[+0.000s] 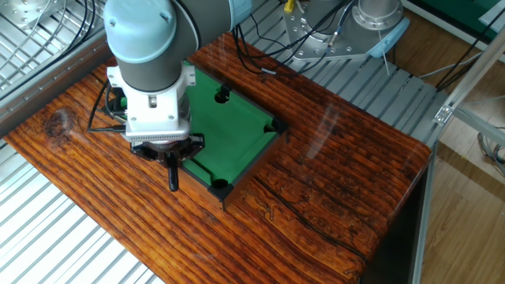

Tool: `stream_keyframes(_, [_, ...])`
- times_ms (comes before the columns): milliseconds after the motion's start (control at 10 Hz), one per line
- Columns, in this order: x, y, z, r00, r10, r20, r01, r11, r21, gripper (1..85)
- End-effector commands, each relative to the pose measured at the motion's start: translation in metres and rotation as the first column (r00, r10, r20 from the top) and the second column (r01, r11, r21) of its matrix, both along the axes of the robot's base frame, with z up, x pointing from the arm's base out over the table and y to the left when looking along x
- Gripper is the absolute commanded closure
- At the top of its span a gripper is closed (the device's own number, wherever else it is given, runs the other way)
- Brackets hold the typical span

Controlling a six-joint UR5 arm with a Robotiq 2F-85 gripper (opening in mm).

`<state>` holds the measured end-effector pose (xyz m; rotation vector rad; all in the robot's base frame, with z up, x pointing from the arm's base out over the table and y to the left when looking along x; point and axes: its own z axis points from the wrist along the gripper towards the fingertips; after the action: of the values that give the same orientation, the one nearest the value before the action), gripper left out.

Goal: Hit the pool ball

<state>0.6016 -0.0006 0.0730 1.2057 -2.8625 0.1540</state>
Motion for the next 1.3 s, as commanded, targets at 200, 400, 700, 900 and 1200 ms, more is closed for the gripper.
stream_keyframes(200, [0.0,0.012,0.008,1.0,-0.006,-0.005,0.006,0.999,0.037,79.7])
stream_keyframes(400, [-0.001,0.015,0.006,1.0,-0.009,-0.006,0.01,0.998,0.056,70.3])
stream_keyframes(700, [-0.006,0.018,0.005,0.998,-0.066,-0.016,0.067,0.995,0.071,70.0])
stream_keyframes(900, [-0.007,0.02,0.005,0.997,-0.074,-0.02,0.075,0.994,0.078,68.7])
stream_keyframes(1200, [-0.008,0.024,0.005,0.999,-0.048,-0.024,0.05,0.995,0.09,50.0])
